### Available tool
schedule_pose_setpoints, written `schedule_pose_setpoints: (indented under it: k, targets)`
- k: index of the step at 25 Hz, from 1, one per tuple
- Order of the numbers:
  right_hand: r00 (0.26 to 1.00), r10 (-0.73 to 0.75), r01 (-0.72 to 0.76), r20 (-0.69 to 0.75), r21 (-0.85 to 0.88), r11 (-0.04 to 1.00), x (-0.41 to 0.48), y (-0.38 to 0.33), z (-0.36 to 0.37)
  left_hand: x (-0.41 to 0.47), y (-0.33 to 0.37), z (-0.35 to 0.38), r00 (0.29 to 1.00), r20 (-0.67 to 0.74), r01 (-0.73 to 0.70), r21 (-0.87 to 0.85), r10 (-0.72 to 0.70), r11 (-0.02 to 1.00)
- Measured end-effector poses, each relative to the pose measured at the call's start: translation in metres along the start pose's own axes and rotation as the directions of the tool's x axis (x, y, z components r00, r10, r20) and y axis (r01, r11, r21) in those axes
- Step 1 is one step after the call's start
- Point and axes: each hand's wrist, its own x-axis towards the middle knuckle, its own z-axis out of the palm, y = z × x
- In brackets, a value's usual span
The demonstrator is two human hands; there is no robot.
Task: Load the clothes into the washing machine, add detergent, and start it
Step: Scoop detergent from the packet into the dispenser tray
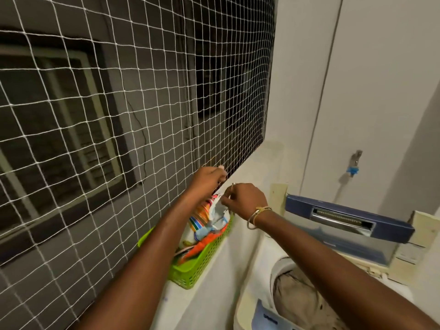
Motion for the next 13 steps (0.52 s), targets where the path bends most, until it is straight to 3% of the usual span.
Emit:
schedule_pose_setpoints:
  k: [9, 13]
  targets:
    - [0.984, 0.05, -0.004, 0.169, -0.261, 0.965, -0.003, 0.001, 0.008, -0.011, -0.025, -0.001, 0.999, 0.01, 0.03, -0.016, -0.03, 0.999]
    - [0.97, 0.092, -0.033, 0.225, -0.251, 0.968, 0.0, -0.002, 0.011, -0.013, -0.026, -0.002, 1.0, 0.01, 0.029, 0.002, -0.029, 1.0]
